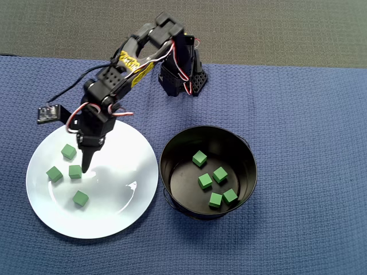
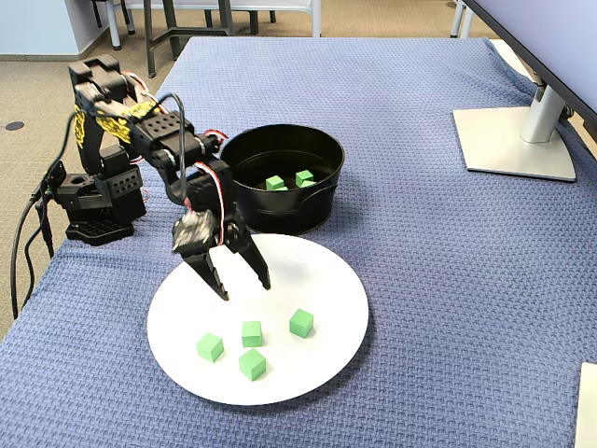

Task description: Pick up the green cubes from the white plate and place them in the black recipient

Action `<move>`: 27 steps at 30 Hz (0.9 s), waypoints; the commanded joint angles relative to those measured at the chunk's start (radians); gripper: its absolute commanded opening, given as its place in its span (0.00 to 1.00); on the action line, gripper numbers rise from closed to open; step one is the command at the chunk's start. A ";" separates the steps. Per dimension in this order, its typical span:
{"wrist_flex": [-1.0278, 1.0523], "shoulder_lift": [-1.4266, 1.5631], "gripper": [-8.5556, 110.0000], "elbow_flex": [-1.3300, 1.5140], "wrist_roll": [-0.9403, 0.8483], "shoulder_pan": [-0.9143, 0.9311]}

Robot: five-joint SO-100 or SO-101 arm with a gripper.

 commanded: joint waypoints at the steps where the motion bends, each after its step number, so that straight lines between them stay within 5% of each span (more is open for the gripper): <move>1: 0.225 -0.051 0.24 -0.301 0.307 -0.003; 8: 0.465 -0.135 0.24 -0.489 0.457 -0.038; 19: 0.546 -0.371 0.27 -0.781 0.183 0.005; 27: 0.609 -0.492 0.26 -0.922 0.222 0.005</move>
